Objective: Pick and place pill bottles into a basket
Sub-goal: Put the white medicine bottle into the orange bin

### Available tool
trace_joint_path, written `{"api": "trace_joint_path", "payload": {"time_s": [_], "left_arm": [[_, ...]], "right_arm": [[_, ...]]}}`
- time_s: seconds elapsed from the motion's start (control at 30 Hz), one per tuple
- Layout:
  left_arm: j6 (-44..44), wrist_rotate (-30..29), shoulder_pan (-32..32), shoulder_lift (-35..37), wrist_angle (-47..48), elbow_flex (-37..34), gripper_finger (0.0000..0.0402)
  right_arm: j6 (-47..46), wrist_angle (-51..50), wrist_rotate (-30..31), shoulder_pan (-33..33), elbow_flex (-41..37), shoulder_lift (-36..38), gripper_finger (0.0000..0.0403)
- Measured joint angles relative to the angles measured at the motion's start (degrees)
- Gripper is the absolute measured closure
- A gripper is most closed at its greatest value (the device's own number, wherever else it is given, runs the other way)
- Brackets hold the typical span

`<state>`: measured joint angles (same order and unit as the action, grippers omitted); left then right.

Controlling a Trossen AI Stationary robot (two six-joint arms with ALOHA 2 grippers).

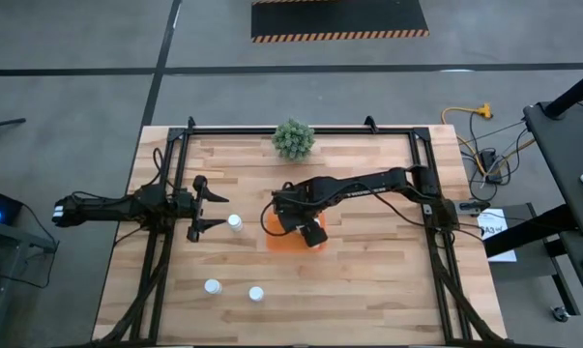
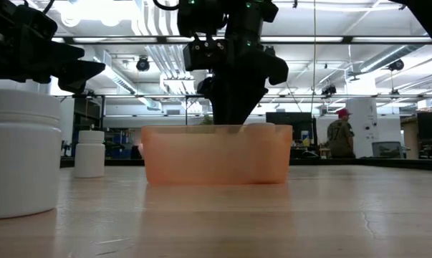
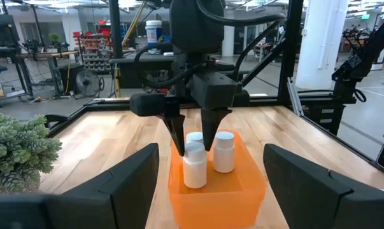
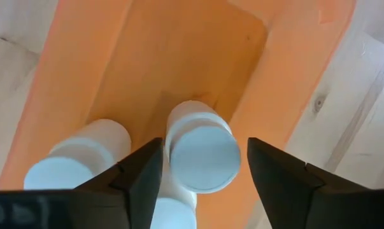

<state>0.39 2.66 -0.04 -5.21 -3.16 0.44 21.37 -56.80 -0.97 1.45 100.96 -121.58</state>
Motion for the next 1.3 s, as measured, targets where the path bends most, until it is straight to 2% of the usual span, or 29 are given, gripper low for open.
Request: {"api": "trace_joint_path", "payload": {"time_s": [0.27, 0.4, 0.57, 0.83, 0.93, 1.07, 1.17, 1.3], "left_arm": [[0.0, 0.0, 0.0, 0.0, 0.0, 0.0, 0.0136], [0.0, 0.0, 0.0, 0.0, 0.0, 0.0, 0.0136], [0.0, 0.0, 0.0, 0.0, 0.0, 0.0, 0.0136], [0.0, 0.0, 0.0, 0.0, 0.0, 0.0, 0.0136], [0.0, 0.0, 0.0, 0.0, 0.0, 0.0, 0.0136], [0.0, 0.0, 0.0, 0.0, 0.0, 0.0, 0.0136], [0.0, 0.0, 0.0, 0.0, 0.0, 0.0, 0.0136], [0.0, 0.0, 0.0, 0.0, 0.0, 0.0, 0.0136]], "right_arm": [[-0.5, -2.9, 0.1, 0.0, 5.5, 0.0, 0.0175], [-4.3, -4.1, -1.9, 0.0, 8.6, 0.1, 0.0177], [-6.3, -4.2, -8.4, 0.2, 9.2, 0.1, 0.0172], [-6.1, -2.5, -8.4, 0.1, 9.2, 0.1, 0.0177], [-5.2, -1.2, -8.1, 0.2, 9.2, 0.1, 0.0175], [-14.4, 0.7, -8.0, 0.0, 9.3, 0.1, 0.0175], [-17.0, 4.6, -8.0, 0.0, 8.4, 0.1, 0.0176], [-14.9, 11.8, -7.8, 2.2, 6.2, 0.3, 0.0177]]}}
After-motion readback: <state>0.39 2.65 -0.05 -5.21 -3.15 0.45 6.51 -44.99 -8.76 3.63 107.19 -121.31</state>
